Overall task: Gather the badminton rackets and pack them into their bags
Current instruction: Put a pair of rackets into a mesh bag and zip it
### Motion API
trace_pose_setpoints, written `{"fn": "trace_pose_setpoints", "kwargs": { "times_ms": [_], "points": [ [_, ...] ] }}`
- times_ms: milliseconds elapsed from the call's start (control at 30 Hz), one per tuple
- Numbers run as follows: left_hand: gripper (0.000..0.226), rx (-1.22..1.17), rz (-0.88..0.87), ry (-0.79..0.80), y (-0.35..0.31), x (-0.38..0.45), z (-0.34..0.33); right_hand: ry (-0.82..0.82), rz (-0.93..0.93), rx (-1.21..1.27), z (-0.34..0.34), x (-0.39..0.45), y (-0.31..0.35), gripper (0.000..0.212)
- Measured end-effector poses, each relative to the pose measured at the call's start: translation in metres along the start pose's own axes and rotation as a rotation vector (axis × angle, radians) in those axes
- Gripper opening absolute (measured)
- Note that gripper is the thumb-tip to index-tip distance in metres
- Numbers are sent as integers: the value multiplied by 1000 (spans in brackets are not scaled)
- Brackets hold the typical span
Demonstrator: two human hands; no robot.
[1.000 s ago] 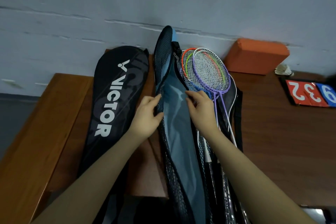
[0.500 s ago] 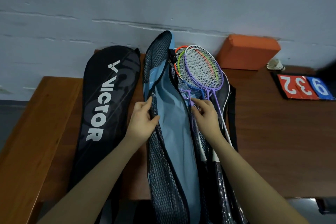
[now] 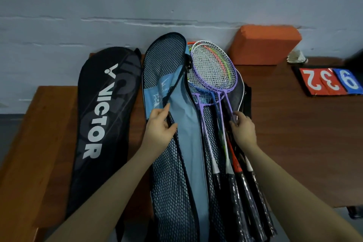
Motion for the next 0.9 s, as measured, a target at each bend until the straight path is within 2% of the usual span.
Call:
{"fn": "trace_pose_setpoints", "kwargs": {
  "times_ms": [200,333,567,900],
  "points": [
    [62,32,-5,-39,0,3,1,60,158,76,12,-5,2,40],
    [60,42,-17,-57,1,4,-1,-3,245,183,7,-18,19,38],
    [60,45,18,-114,4,5,4,-114,127,197,-14,-16,18,37],
    [60,46,57,-122,5,7,1,-47,68,130,-11,11,29,44]
  ]
}}
Point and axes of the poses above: each hand's wrist, its own x-axis towards the middle knuckle, its own z-axis out of the back of the hand, y = z × x, the point moved 2 cm from there along x, towards the middle knuckle, and after that the axes turned 10 degrees about y, right-handed, at the moved point
